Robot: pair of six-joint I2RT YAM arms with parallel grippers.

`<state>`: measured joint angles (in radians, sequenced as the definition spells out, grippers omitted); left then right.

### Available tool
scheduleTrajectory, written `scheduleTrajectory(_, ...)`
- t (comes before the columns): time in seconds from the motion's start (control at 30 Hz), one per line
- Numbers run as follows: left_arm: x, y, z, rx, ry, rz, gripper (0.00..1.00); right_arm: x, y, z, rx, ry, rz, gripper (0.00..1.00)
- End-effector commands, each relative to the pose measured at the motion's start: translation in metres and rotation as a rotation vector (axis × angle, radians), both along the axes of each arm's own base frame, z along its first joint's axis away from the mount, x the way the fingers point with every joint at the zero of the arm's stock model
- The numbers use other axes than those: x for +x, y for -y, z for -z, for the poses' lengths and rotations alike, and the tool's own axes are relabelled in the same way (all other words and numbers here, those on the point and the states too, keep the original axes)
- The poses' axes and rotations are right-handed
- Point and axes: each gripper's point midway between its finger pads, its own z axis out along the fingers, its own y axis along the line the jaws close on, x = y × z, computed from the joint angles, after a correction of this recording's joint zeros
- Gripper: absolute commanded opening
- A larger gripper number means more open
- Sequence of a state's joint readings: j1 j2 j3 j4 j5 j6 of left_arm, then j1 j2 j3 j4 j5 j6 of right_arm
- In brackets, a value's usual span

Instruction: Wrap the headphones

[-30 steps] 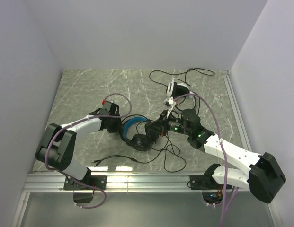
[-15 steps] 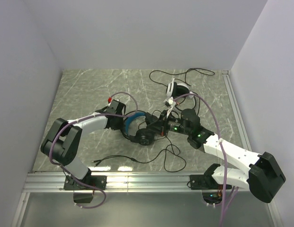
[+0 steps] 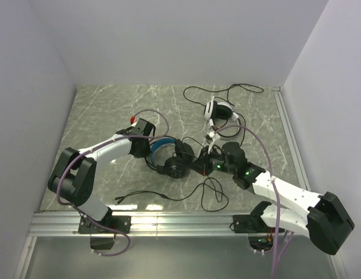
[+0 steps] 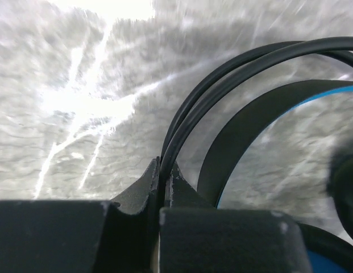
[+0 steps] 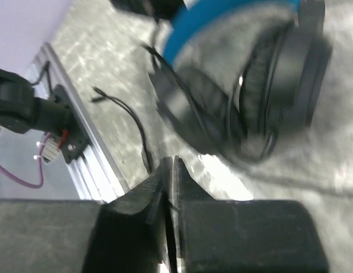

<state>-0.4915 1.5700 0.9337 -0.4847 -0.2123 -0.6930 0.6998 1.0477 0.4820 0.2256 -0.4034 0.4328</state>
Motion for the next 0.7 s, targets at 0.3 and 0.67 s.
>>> scheduleTrajectory(0.3,0.029,0.015,-0.055,0.001,0.069,0.021,0.00,0.012,0.015,-0.060,-0.156,0.232,0.058,1.00)
scheduleTrajectory(0.67,0.035,0.014,-0.078,0.026,0.097,0.024,0.00,0.056,0.013,-0.087,-0.277,0.311,0.198,1.00)
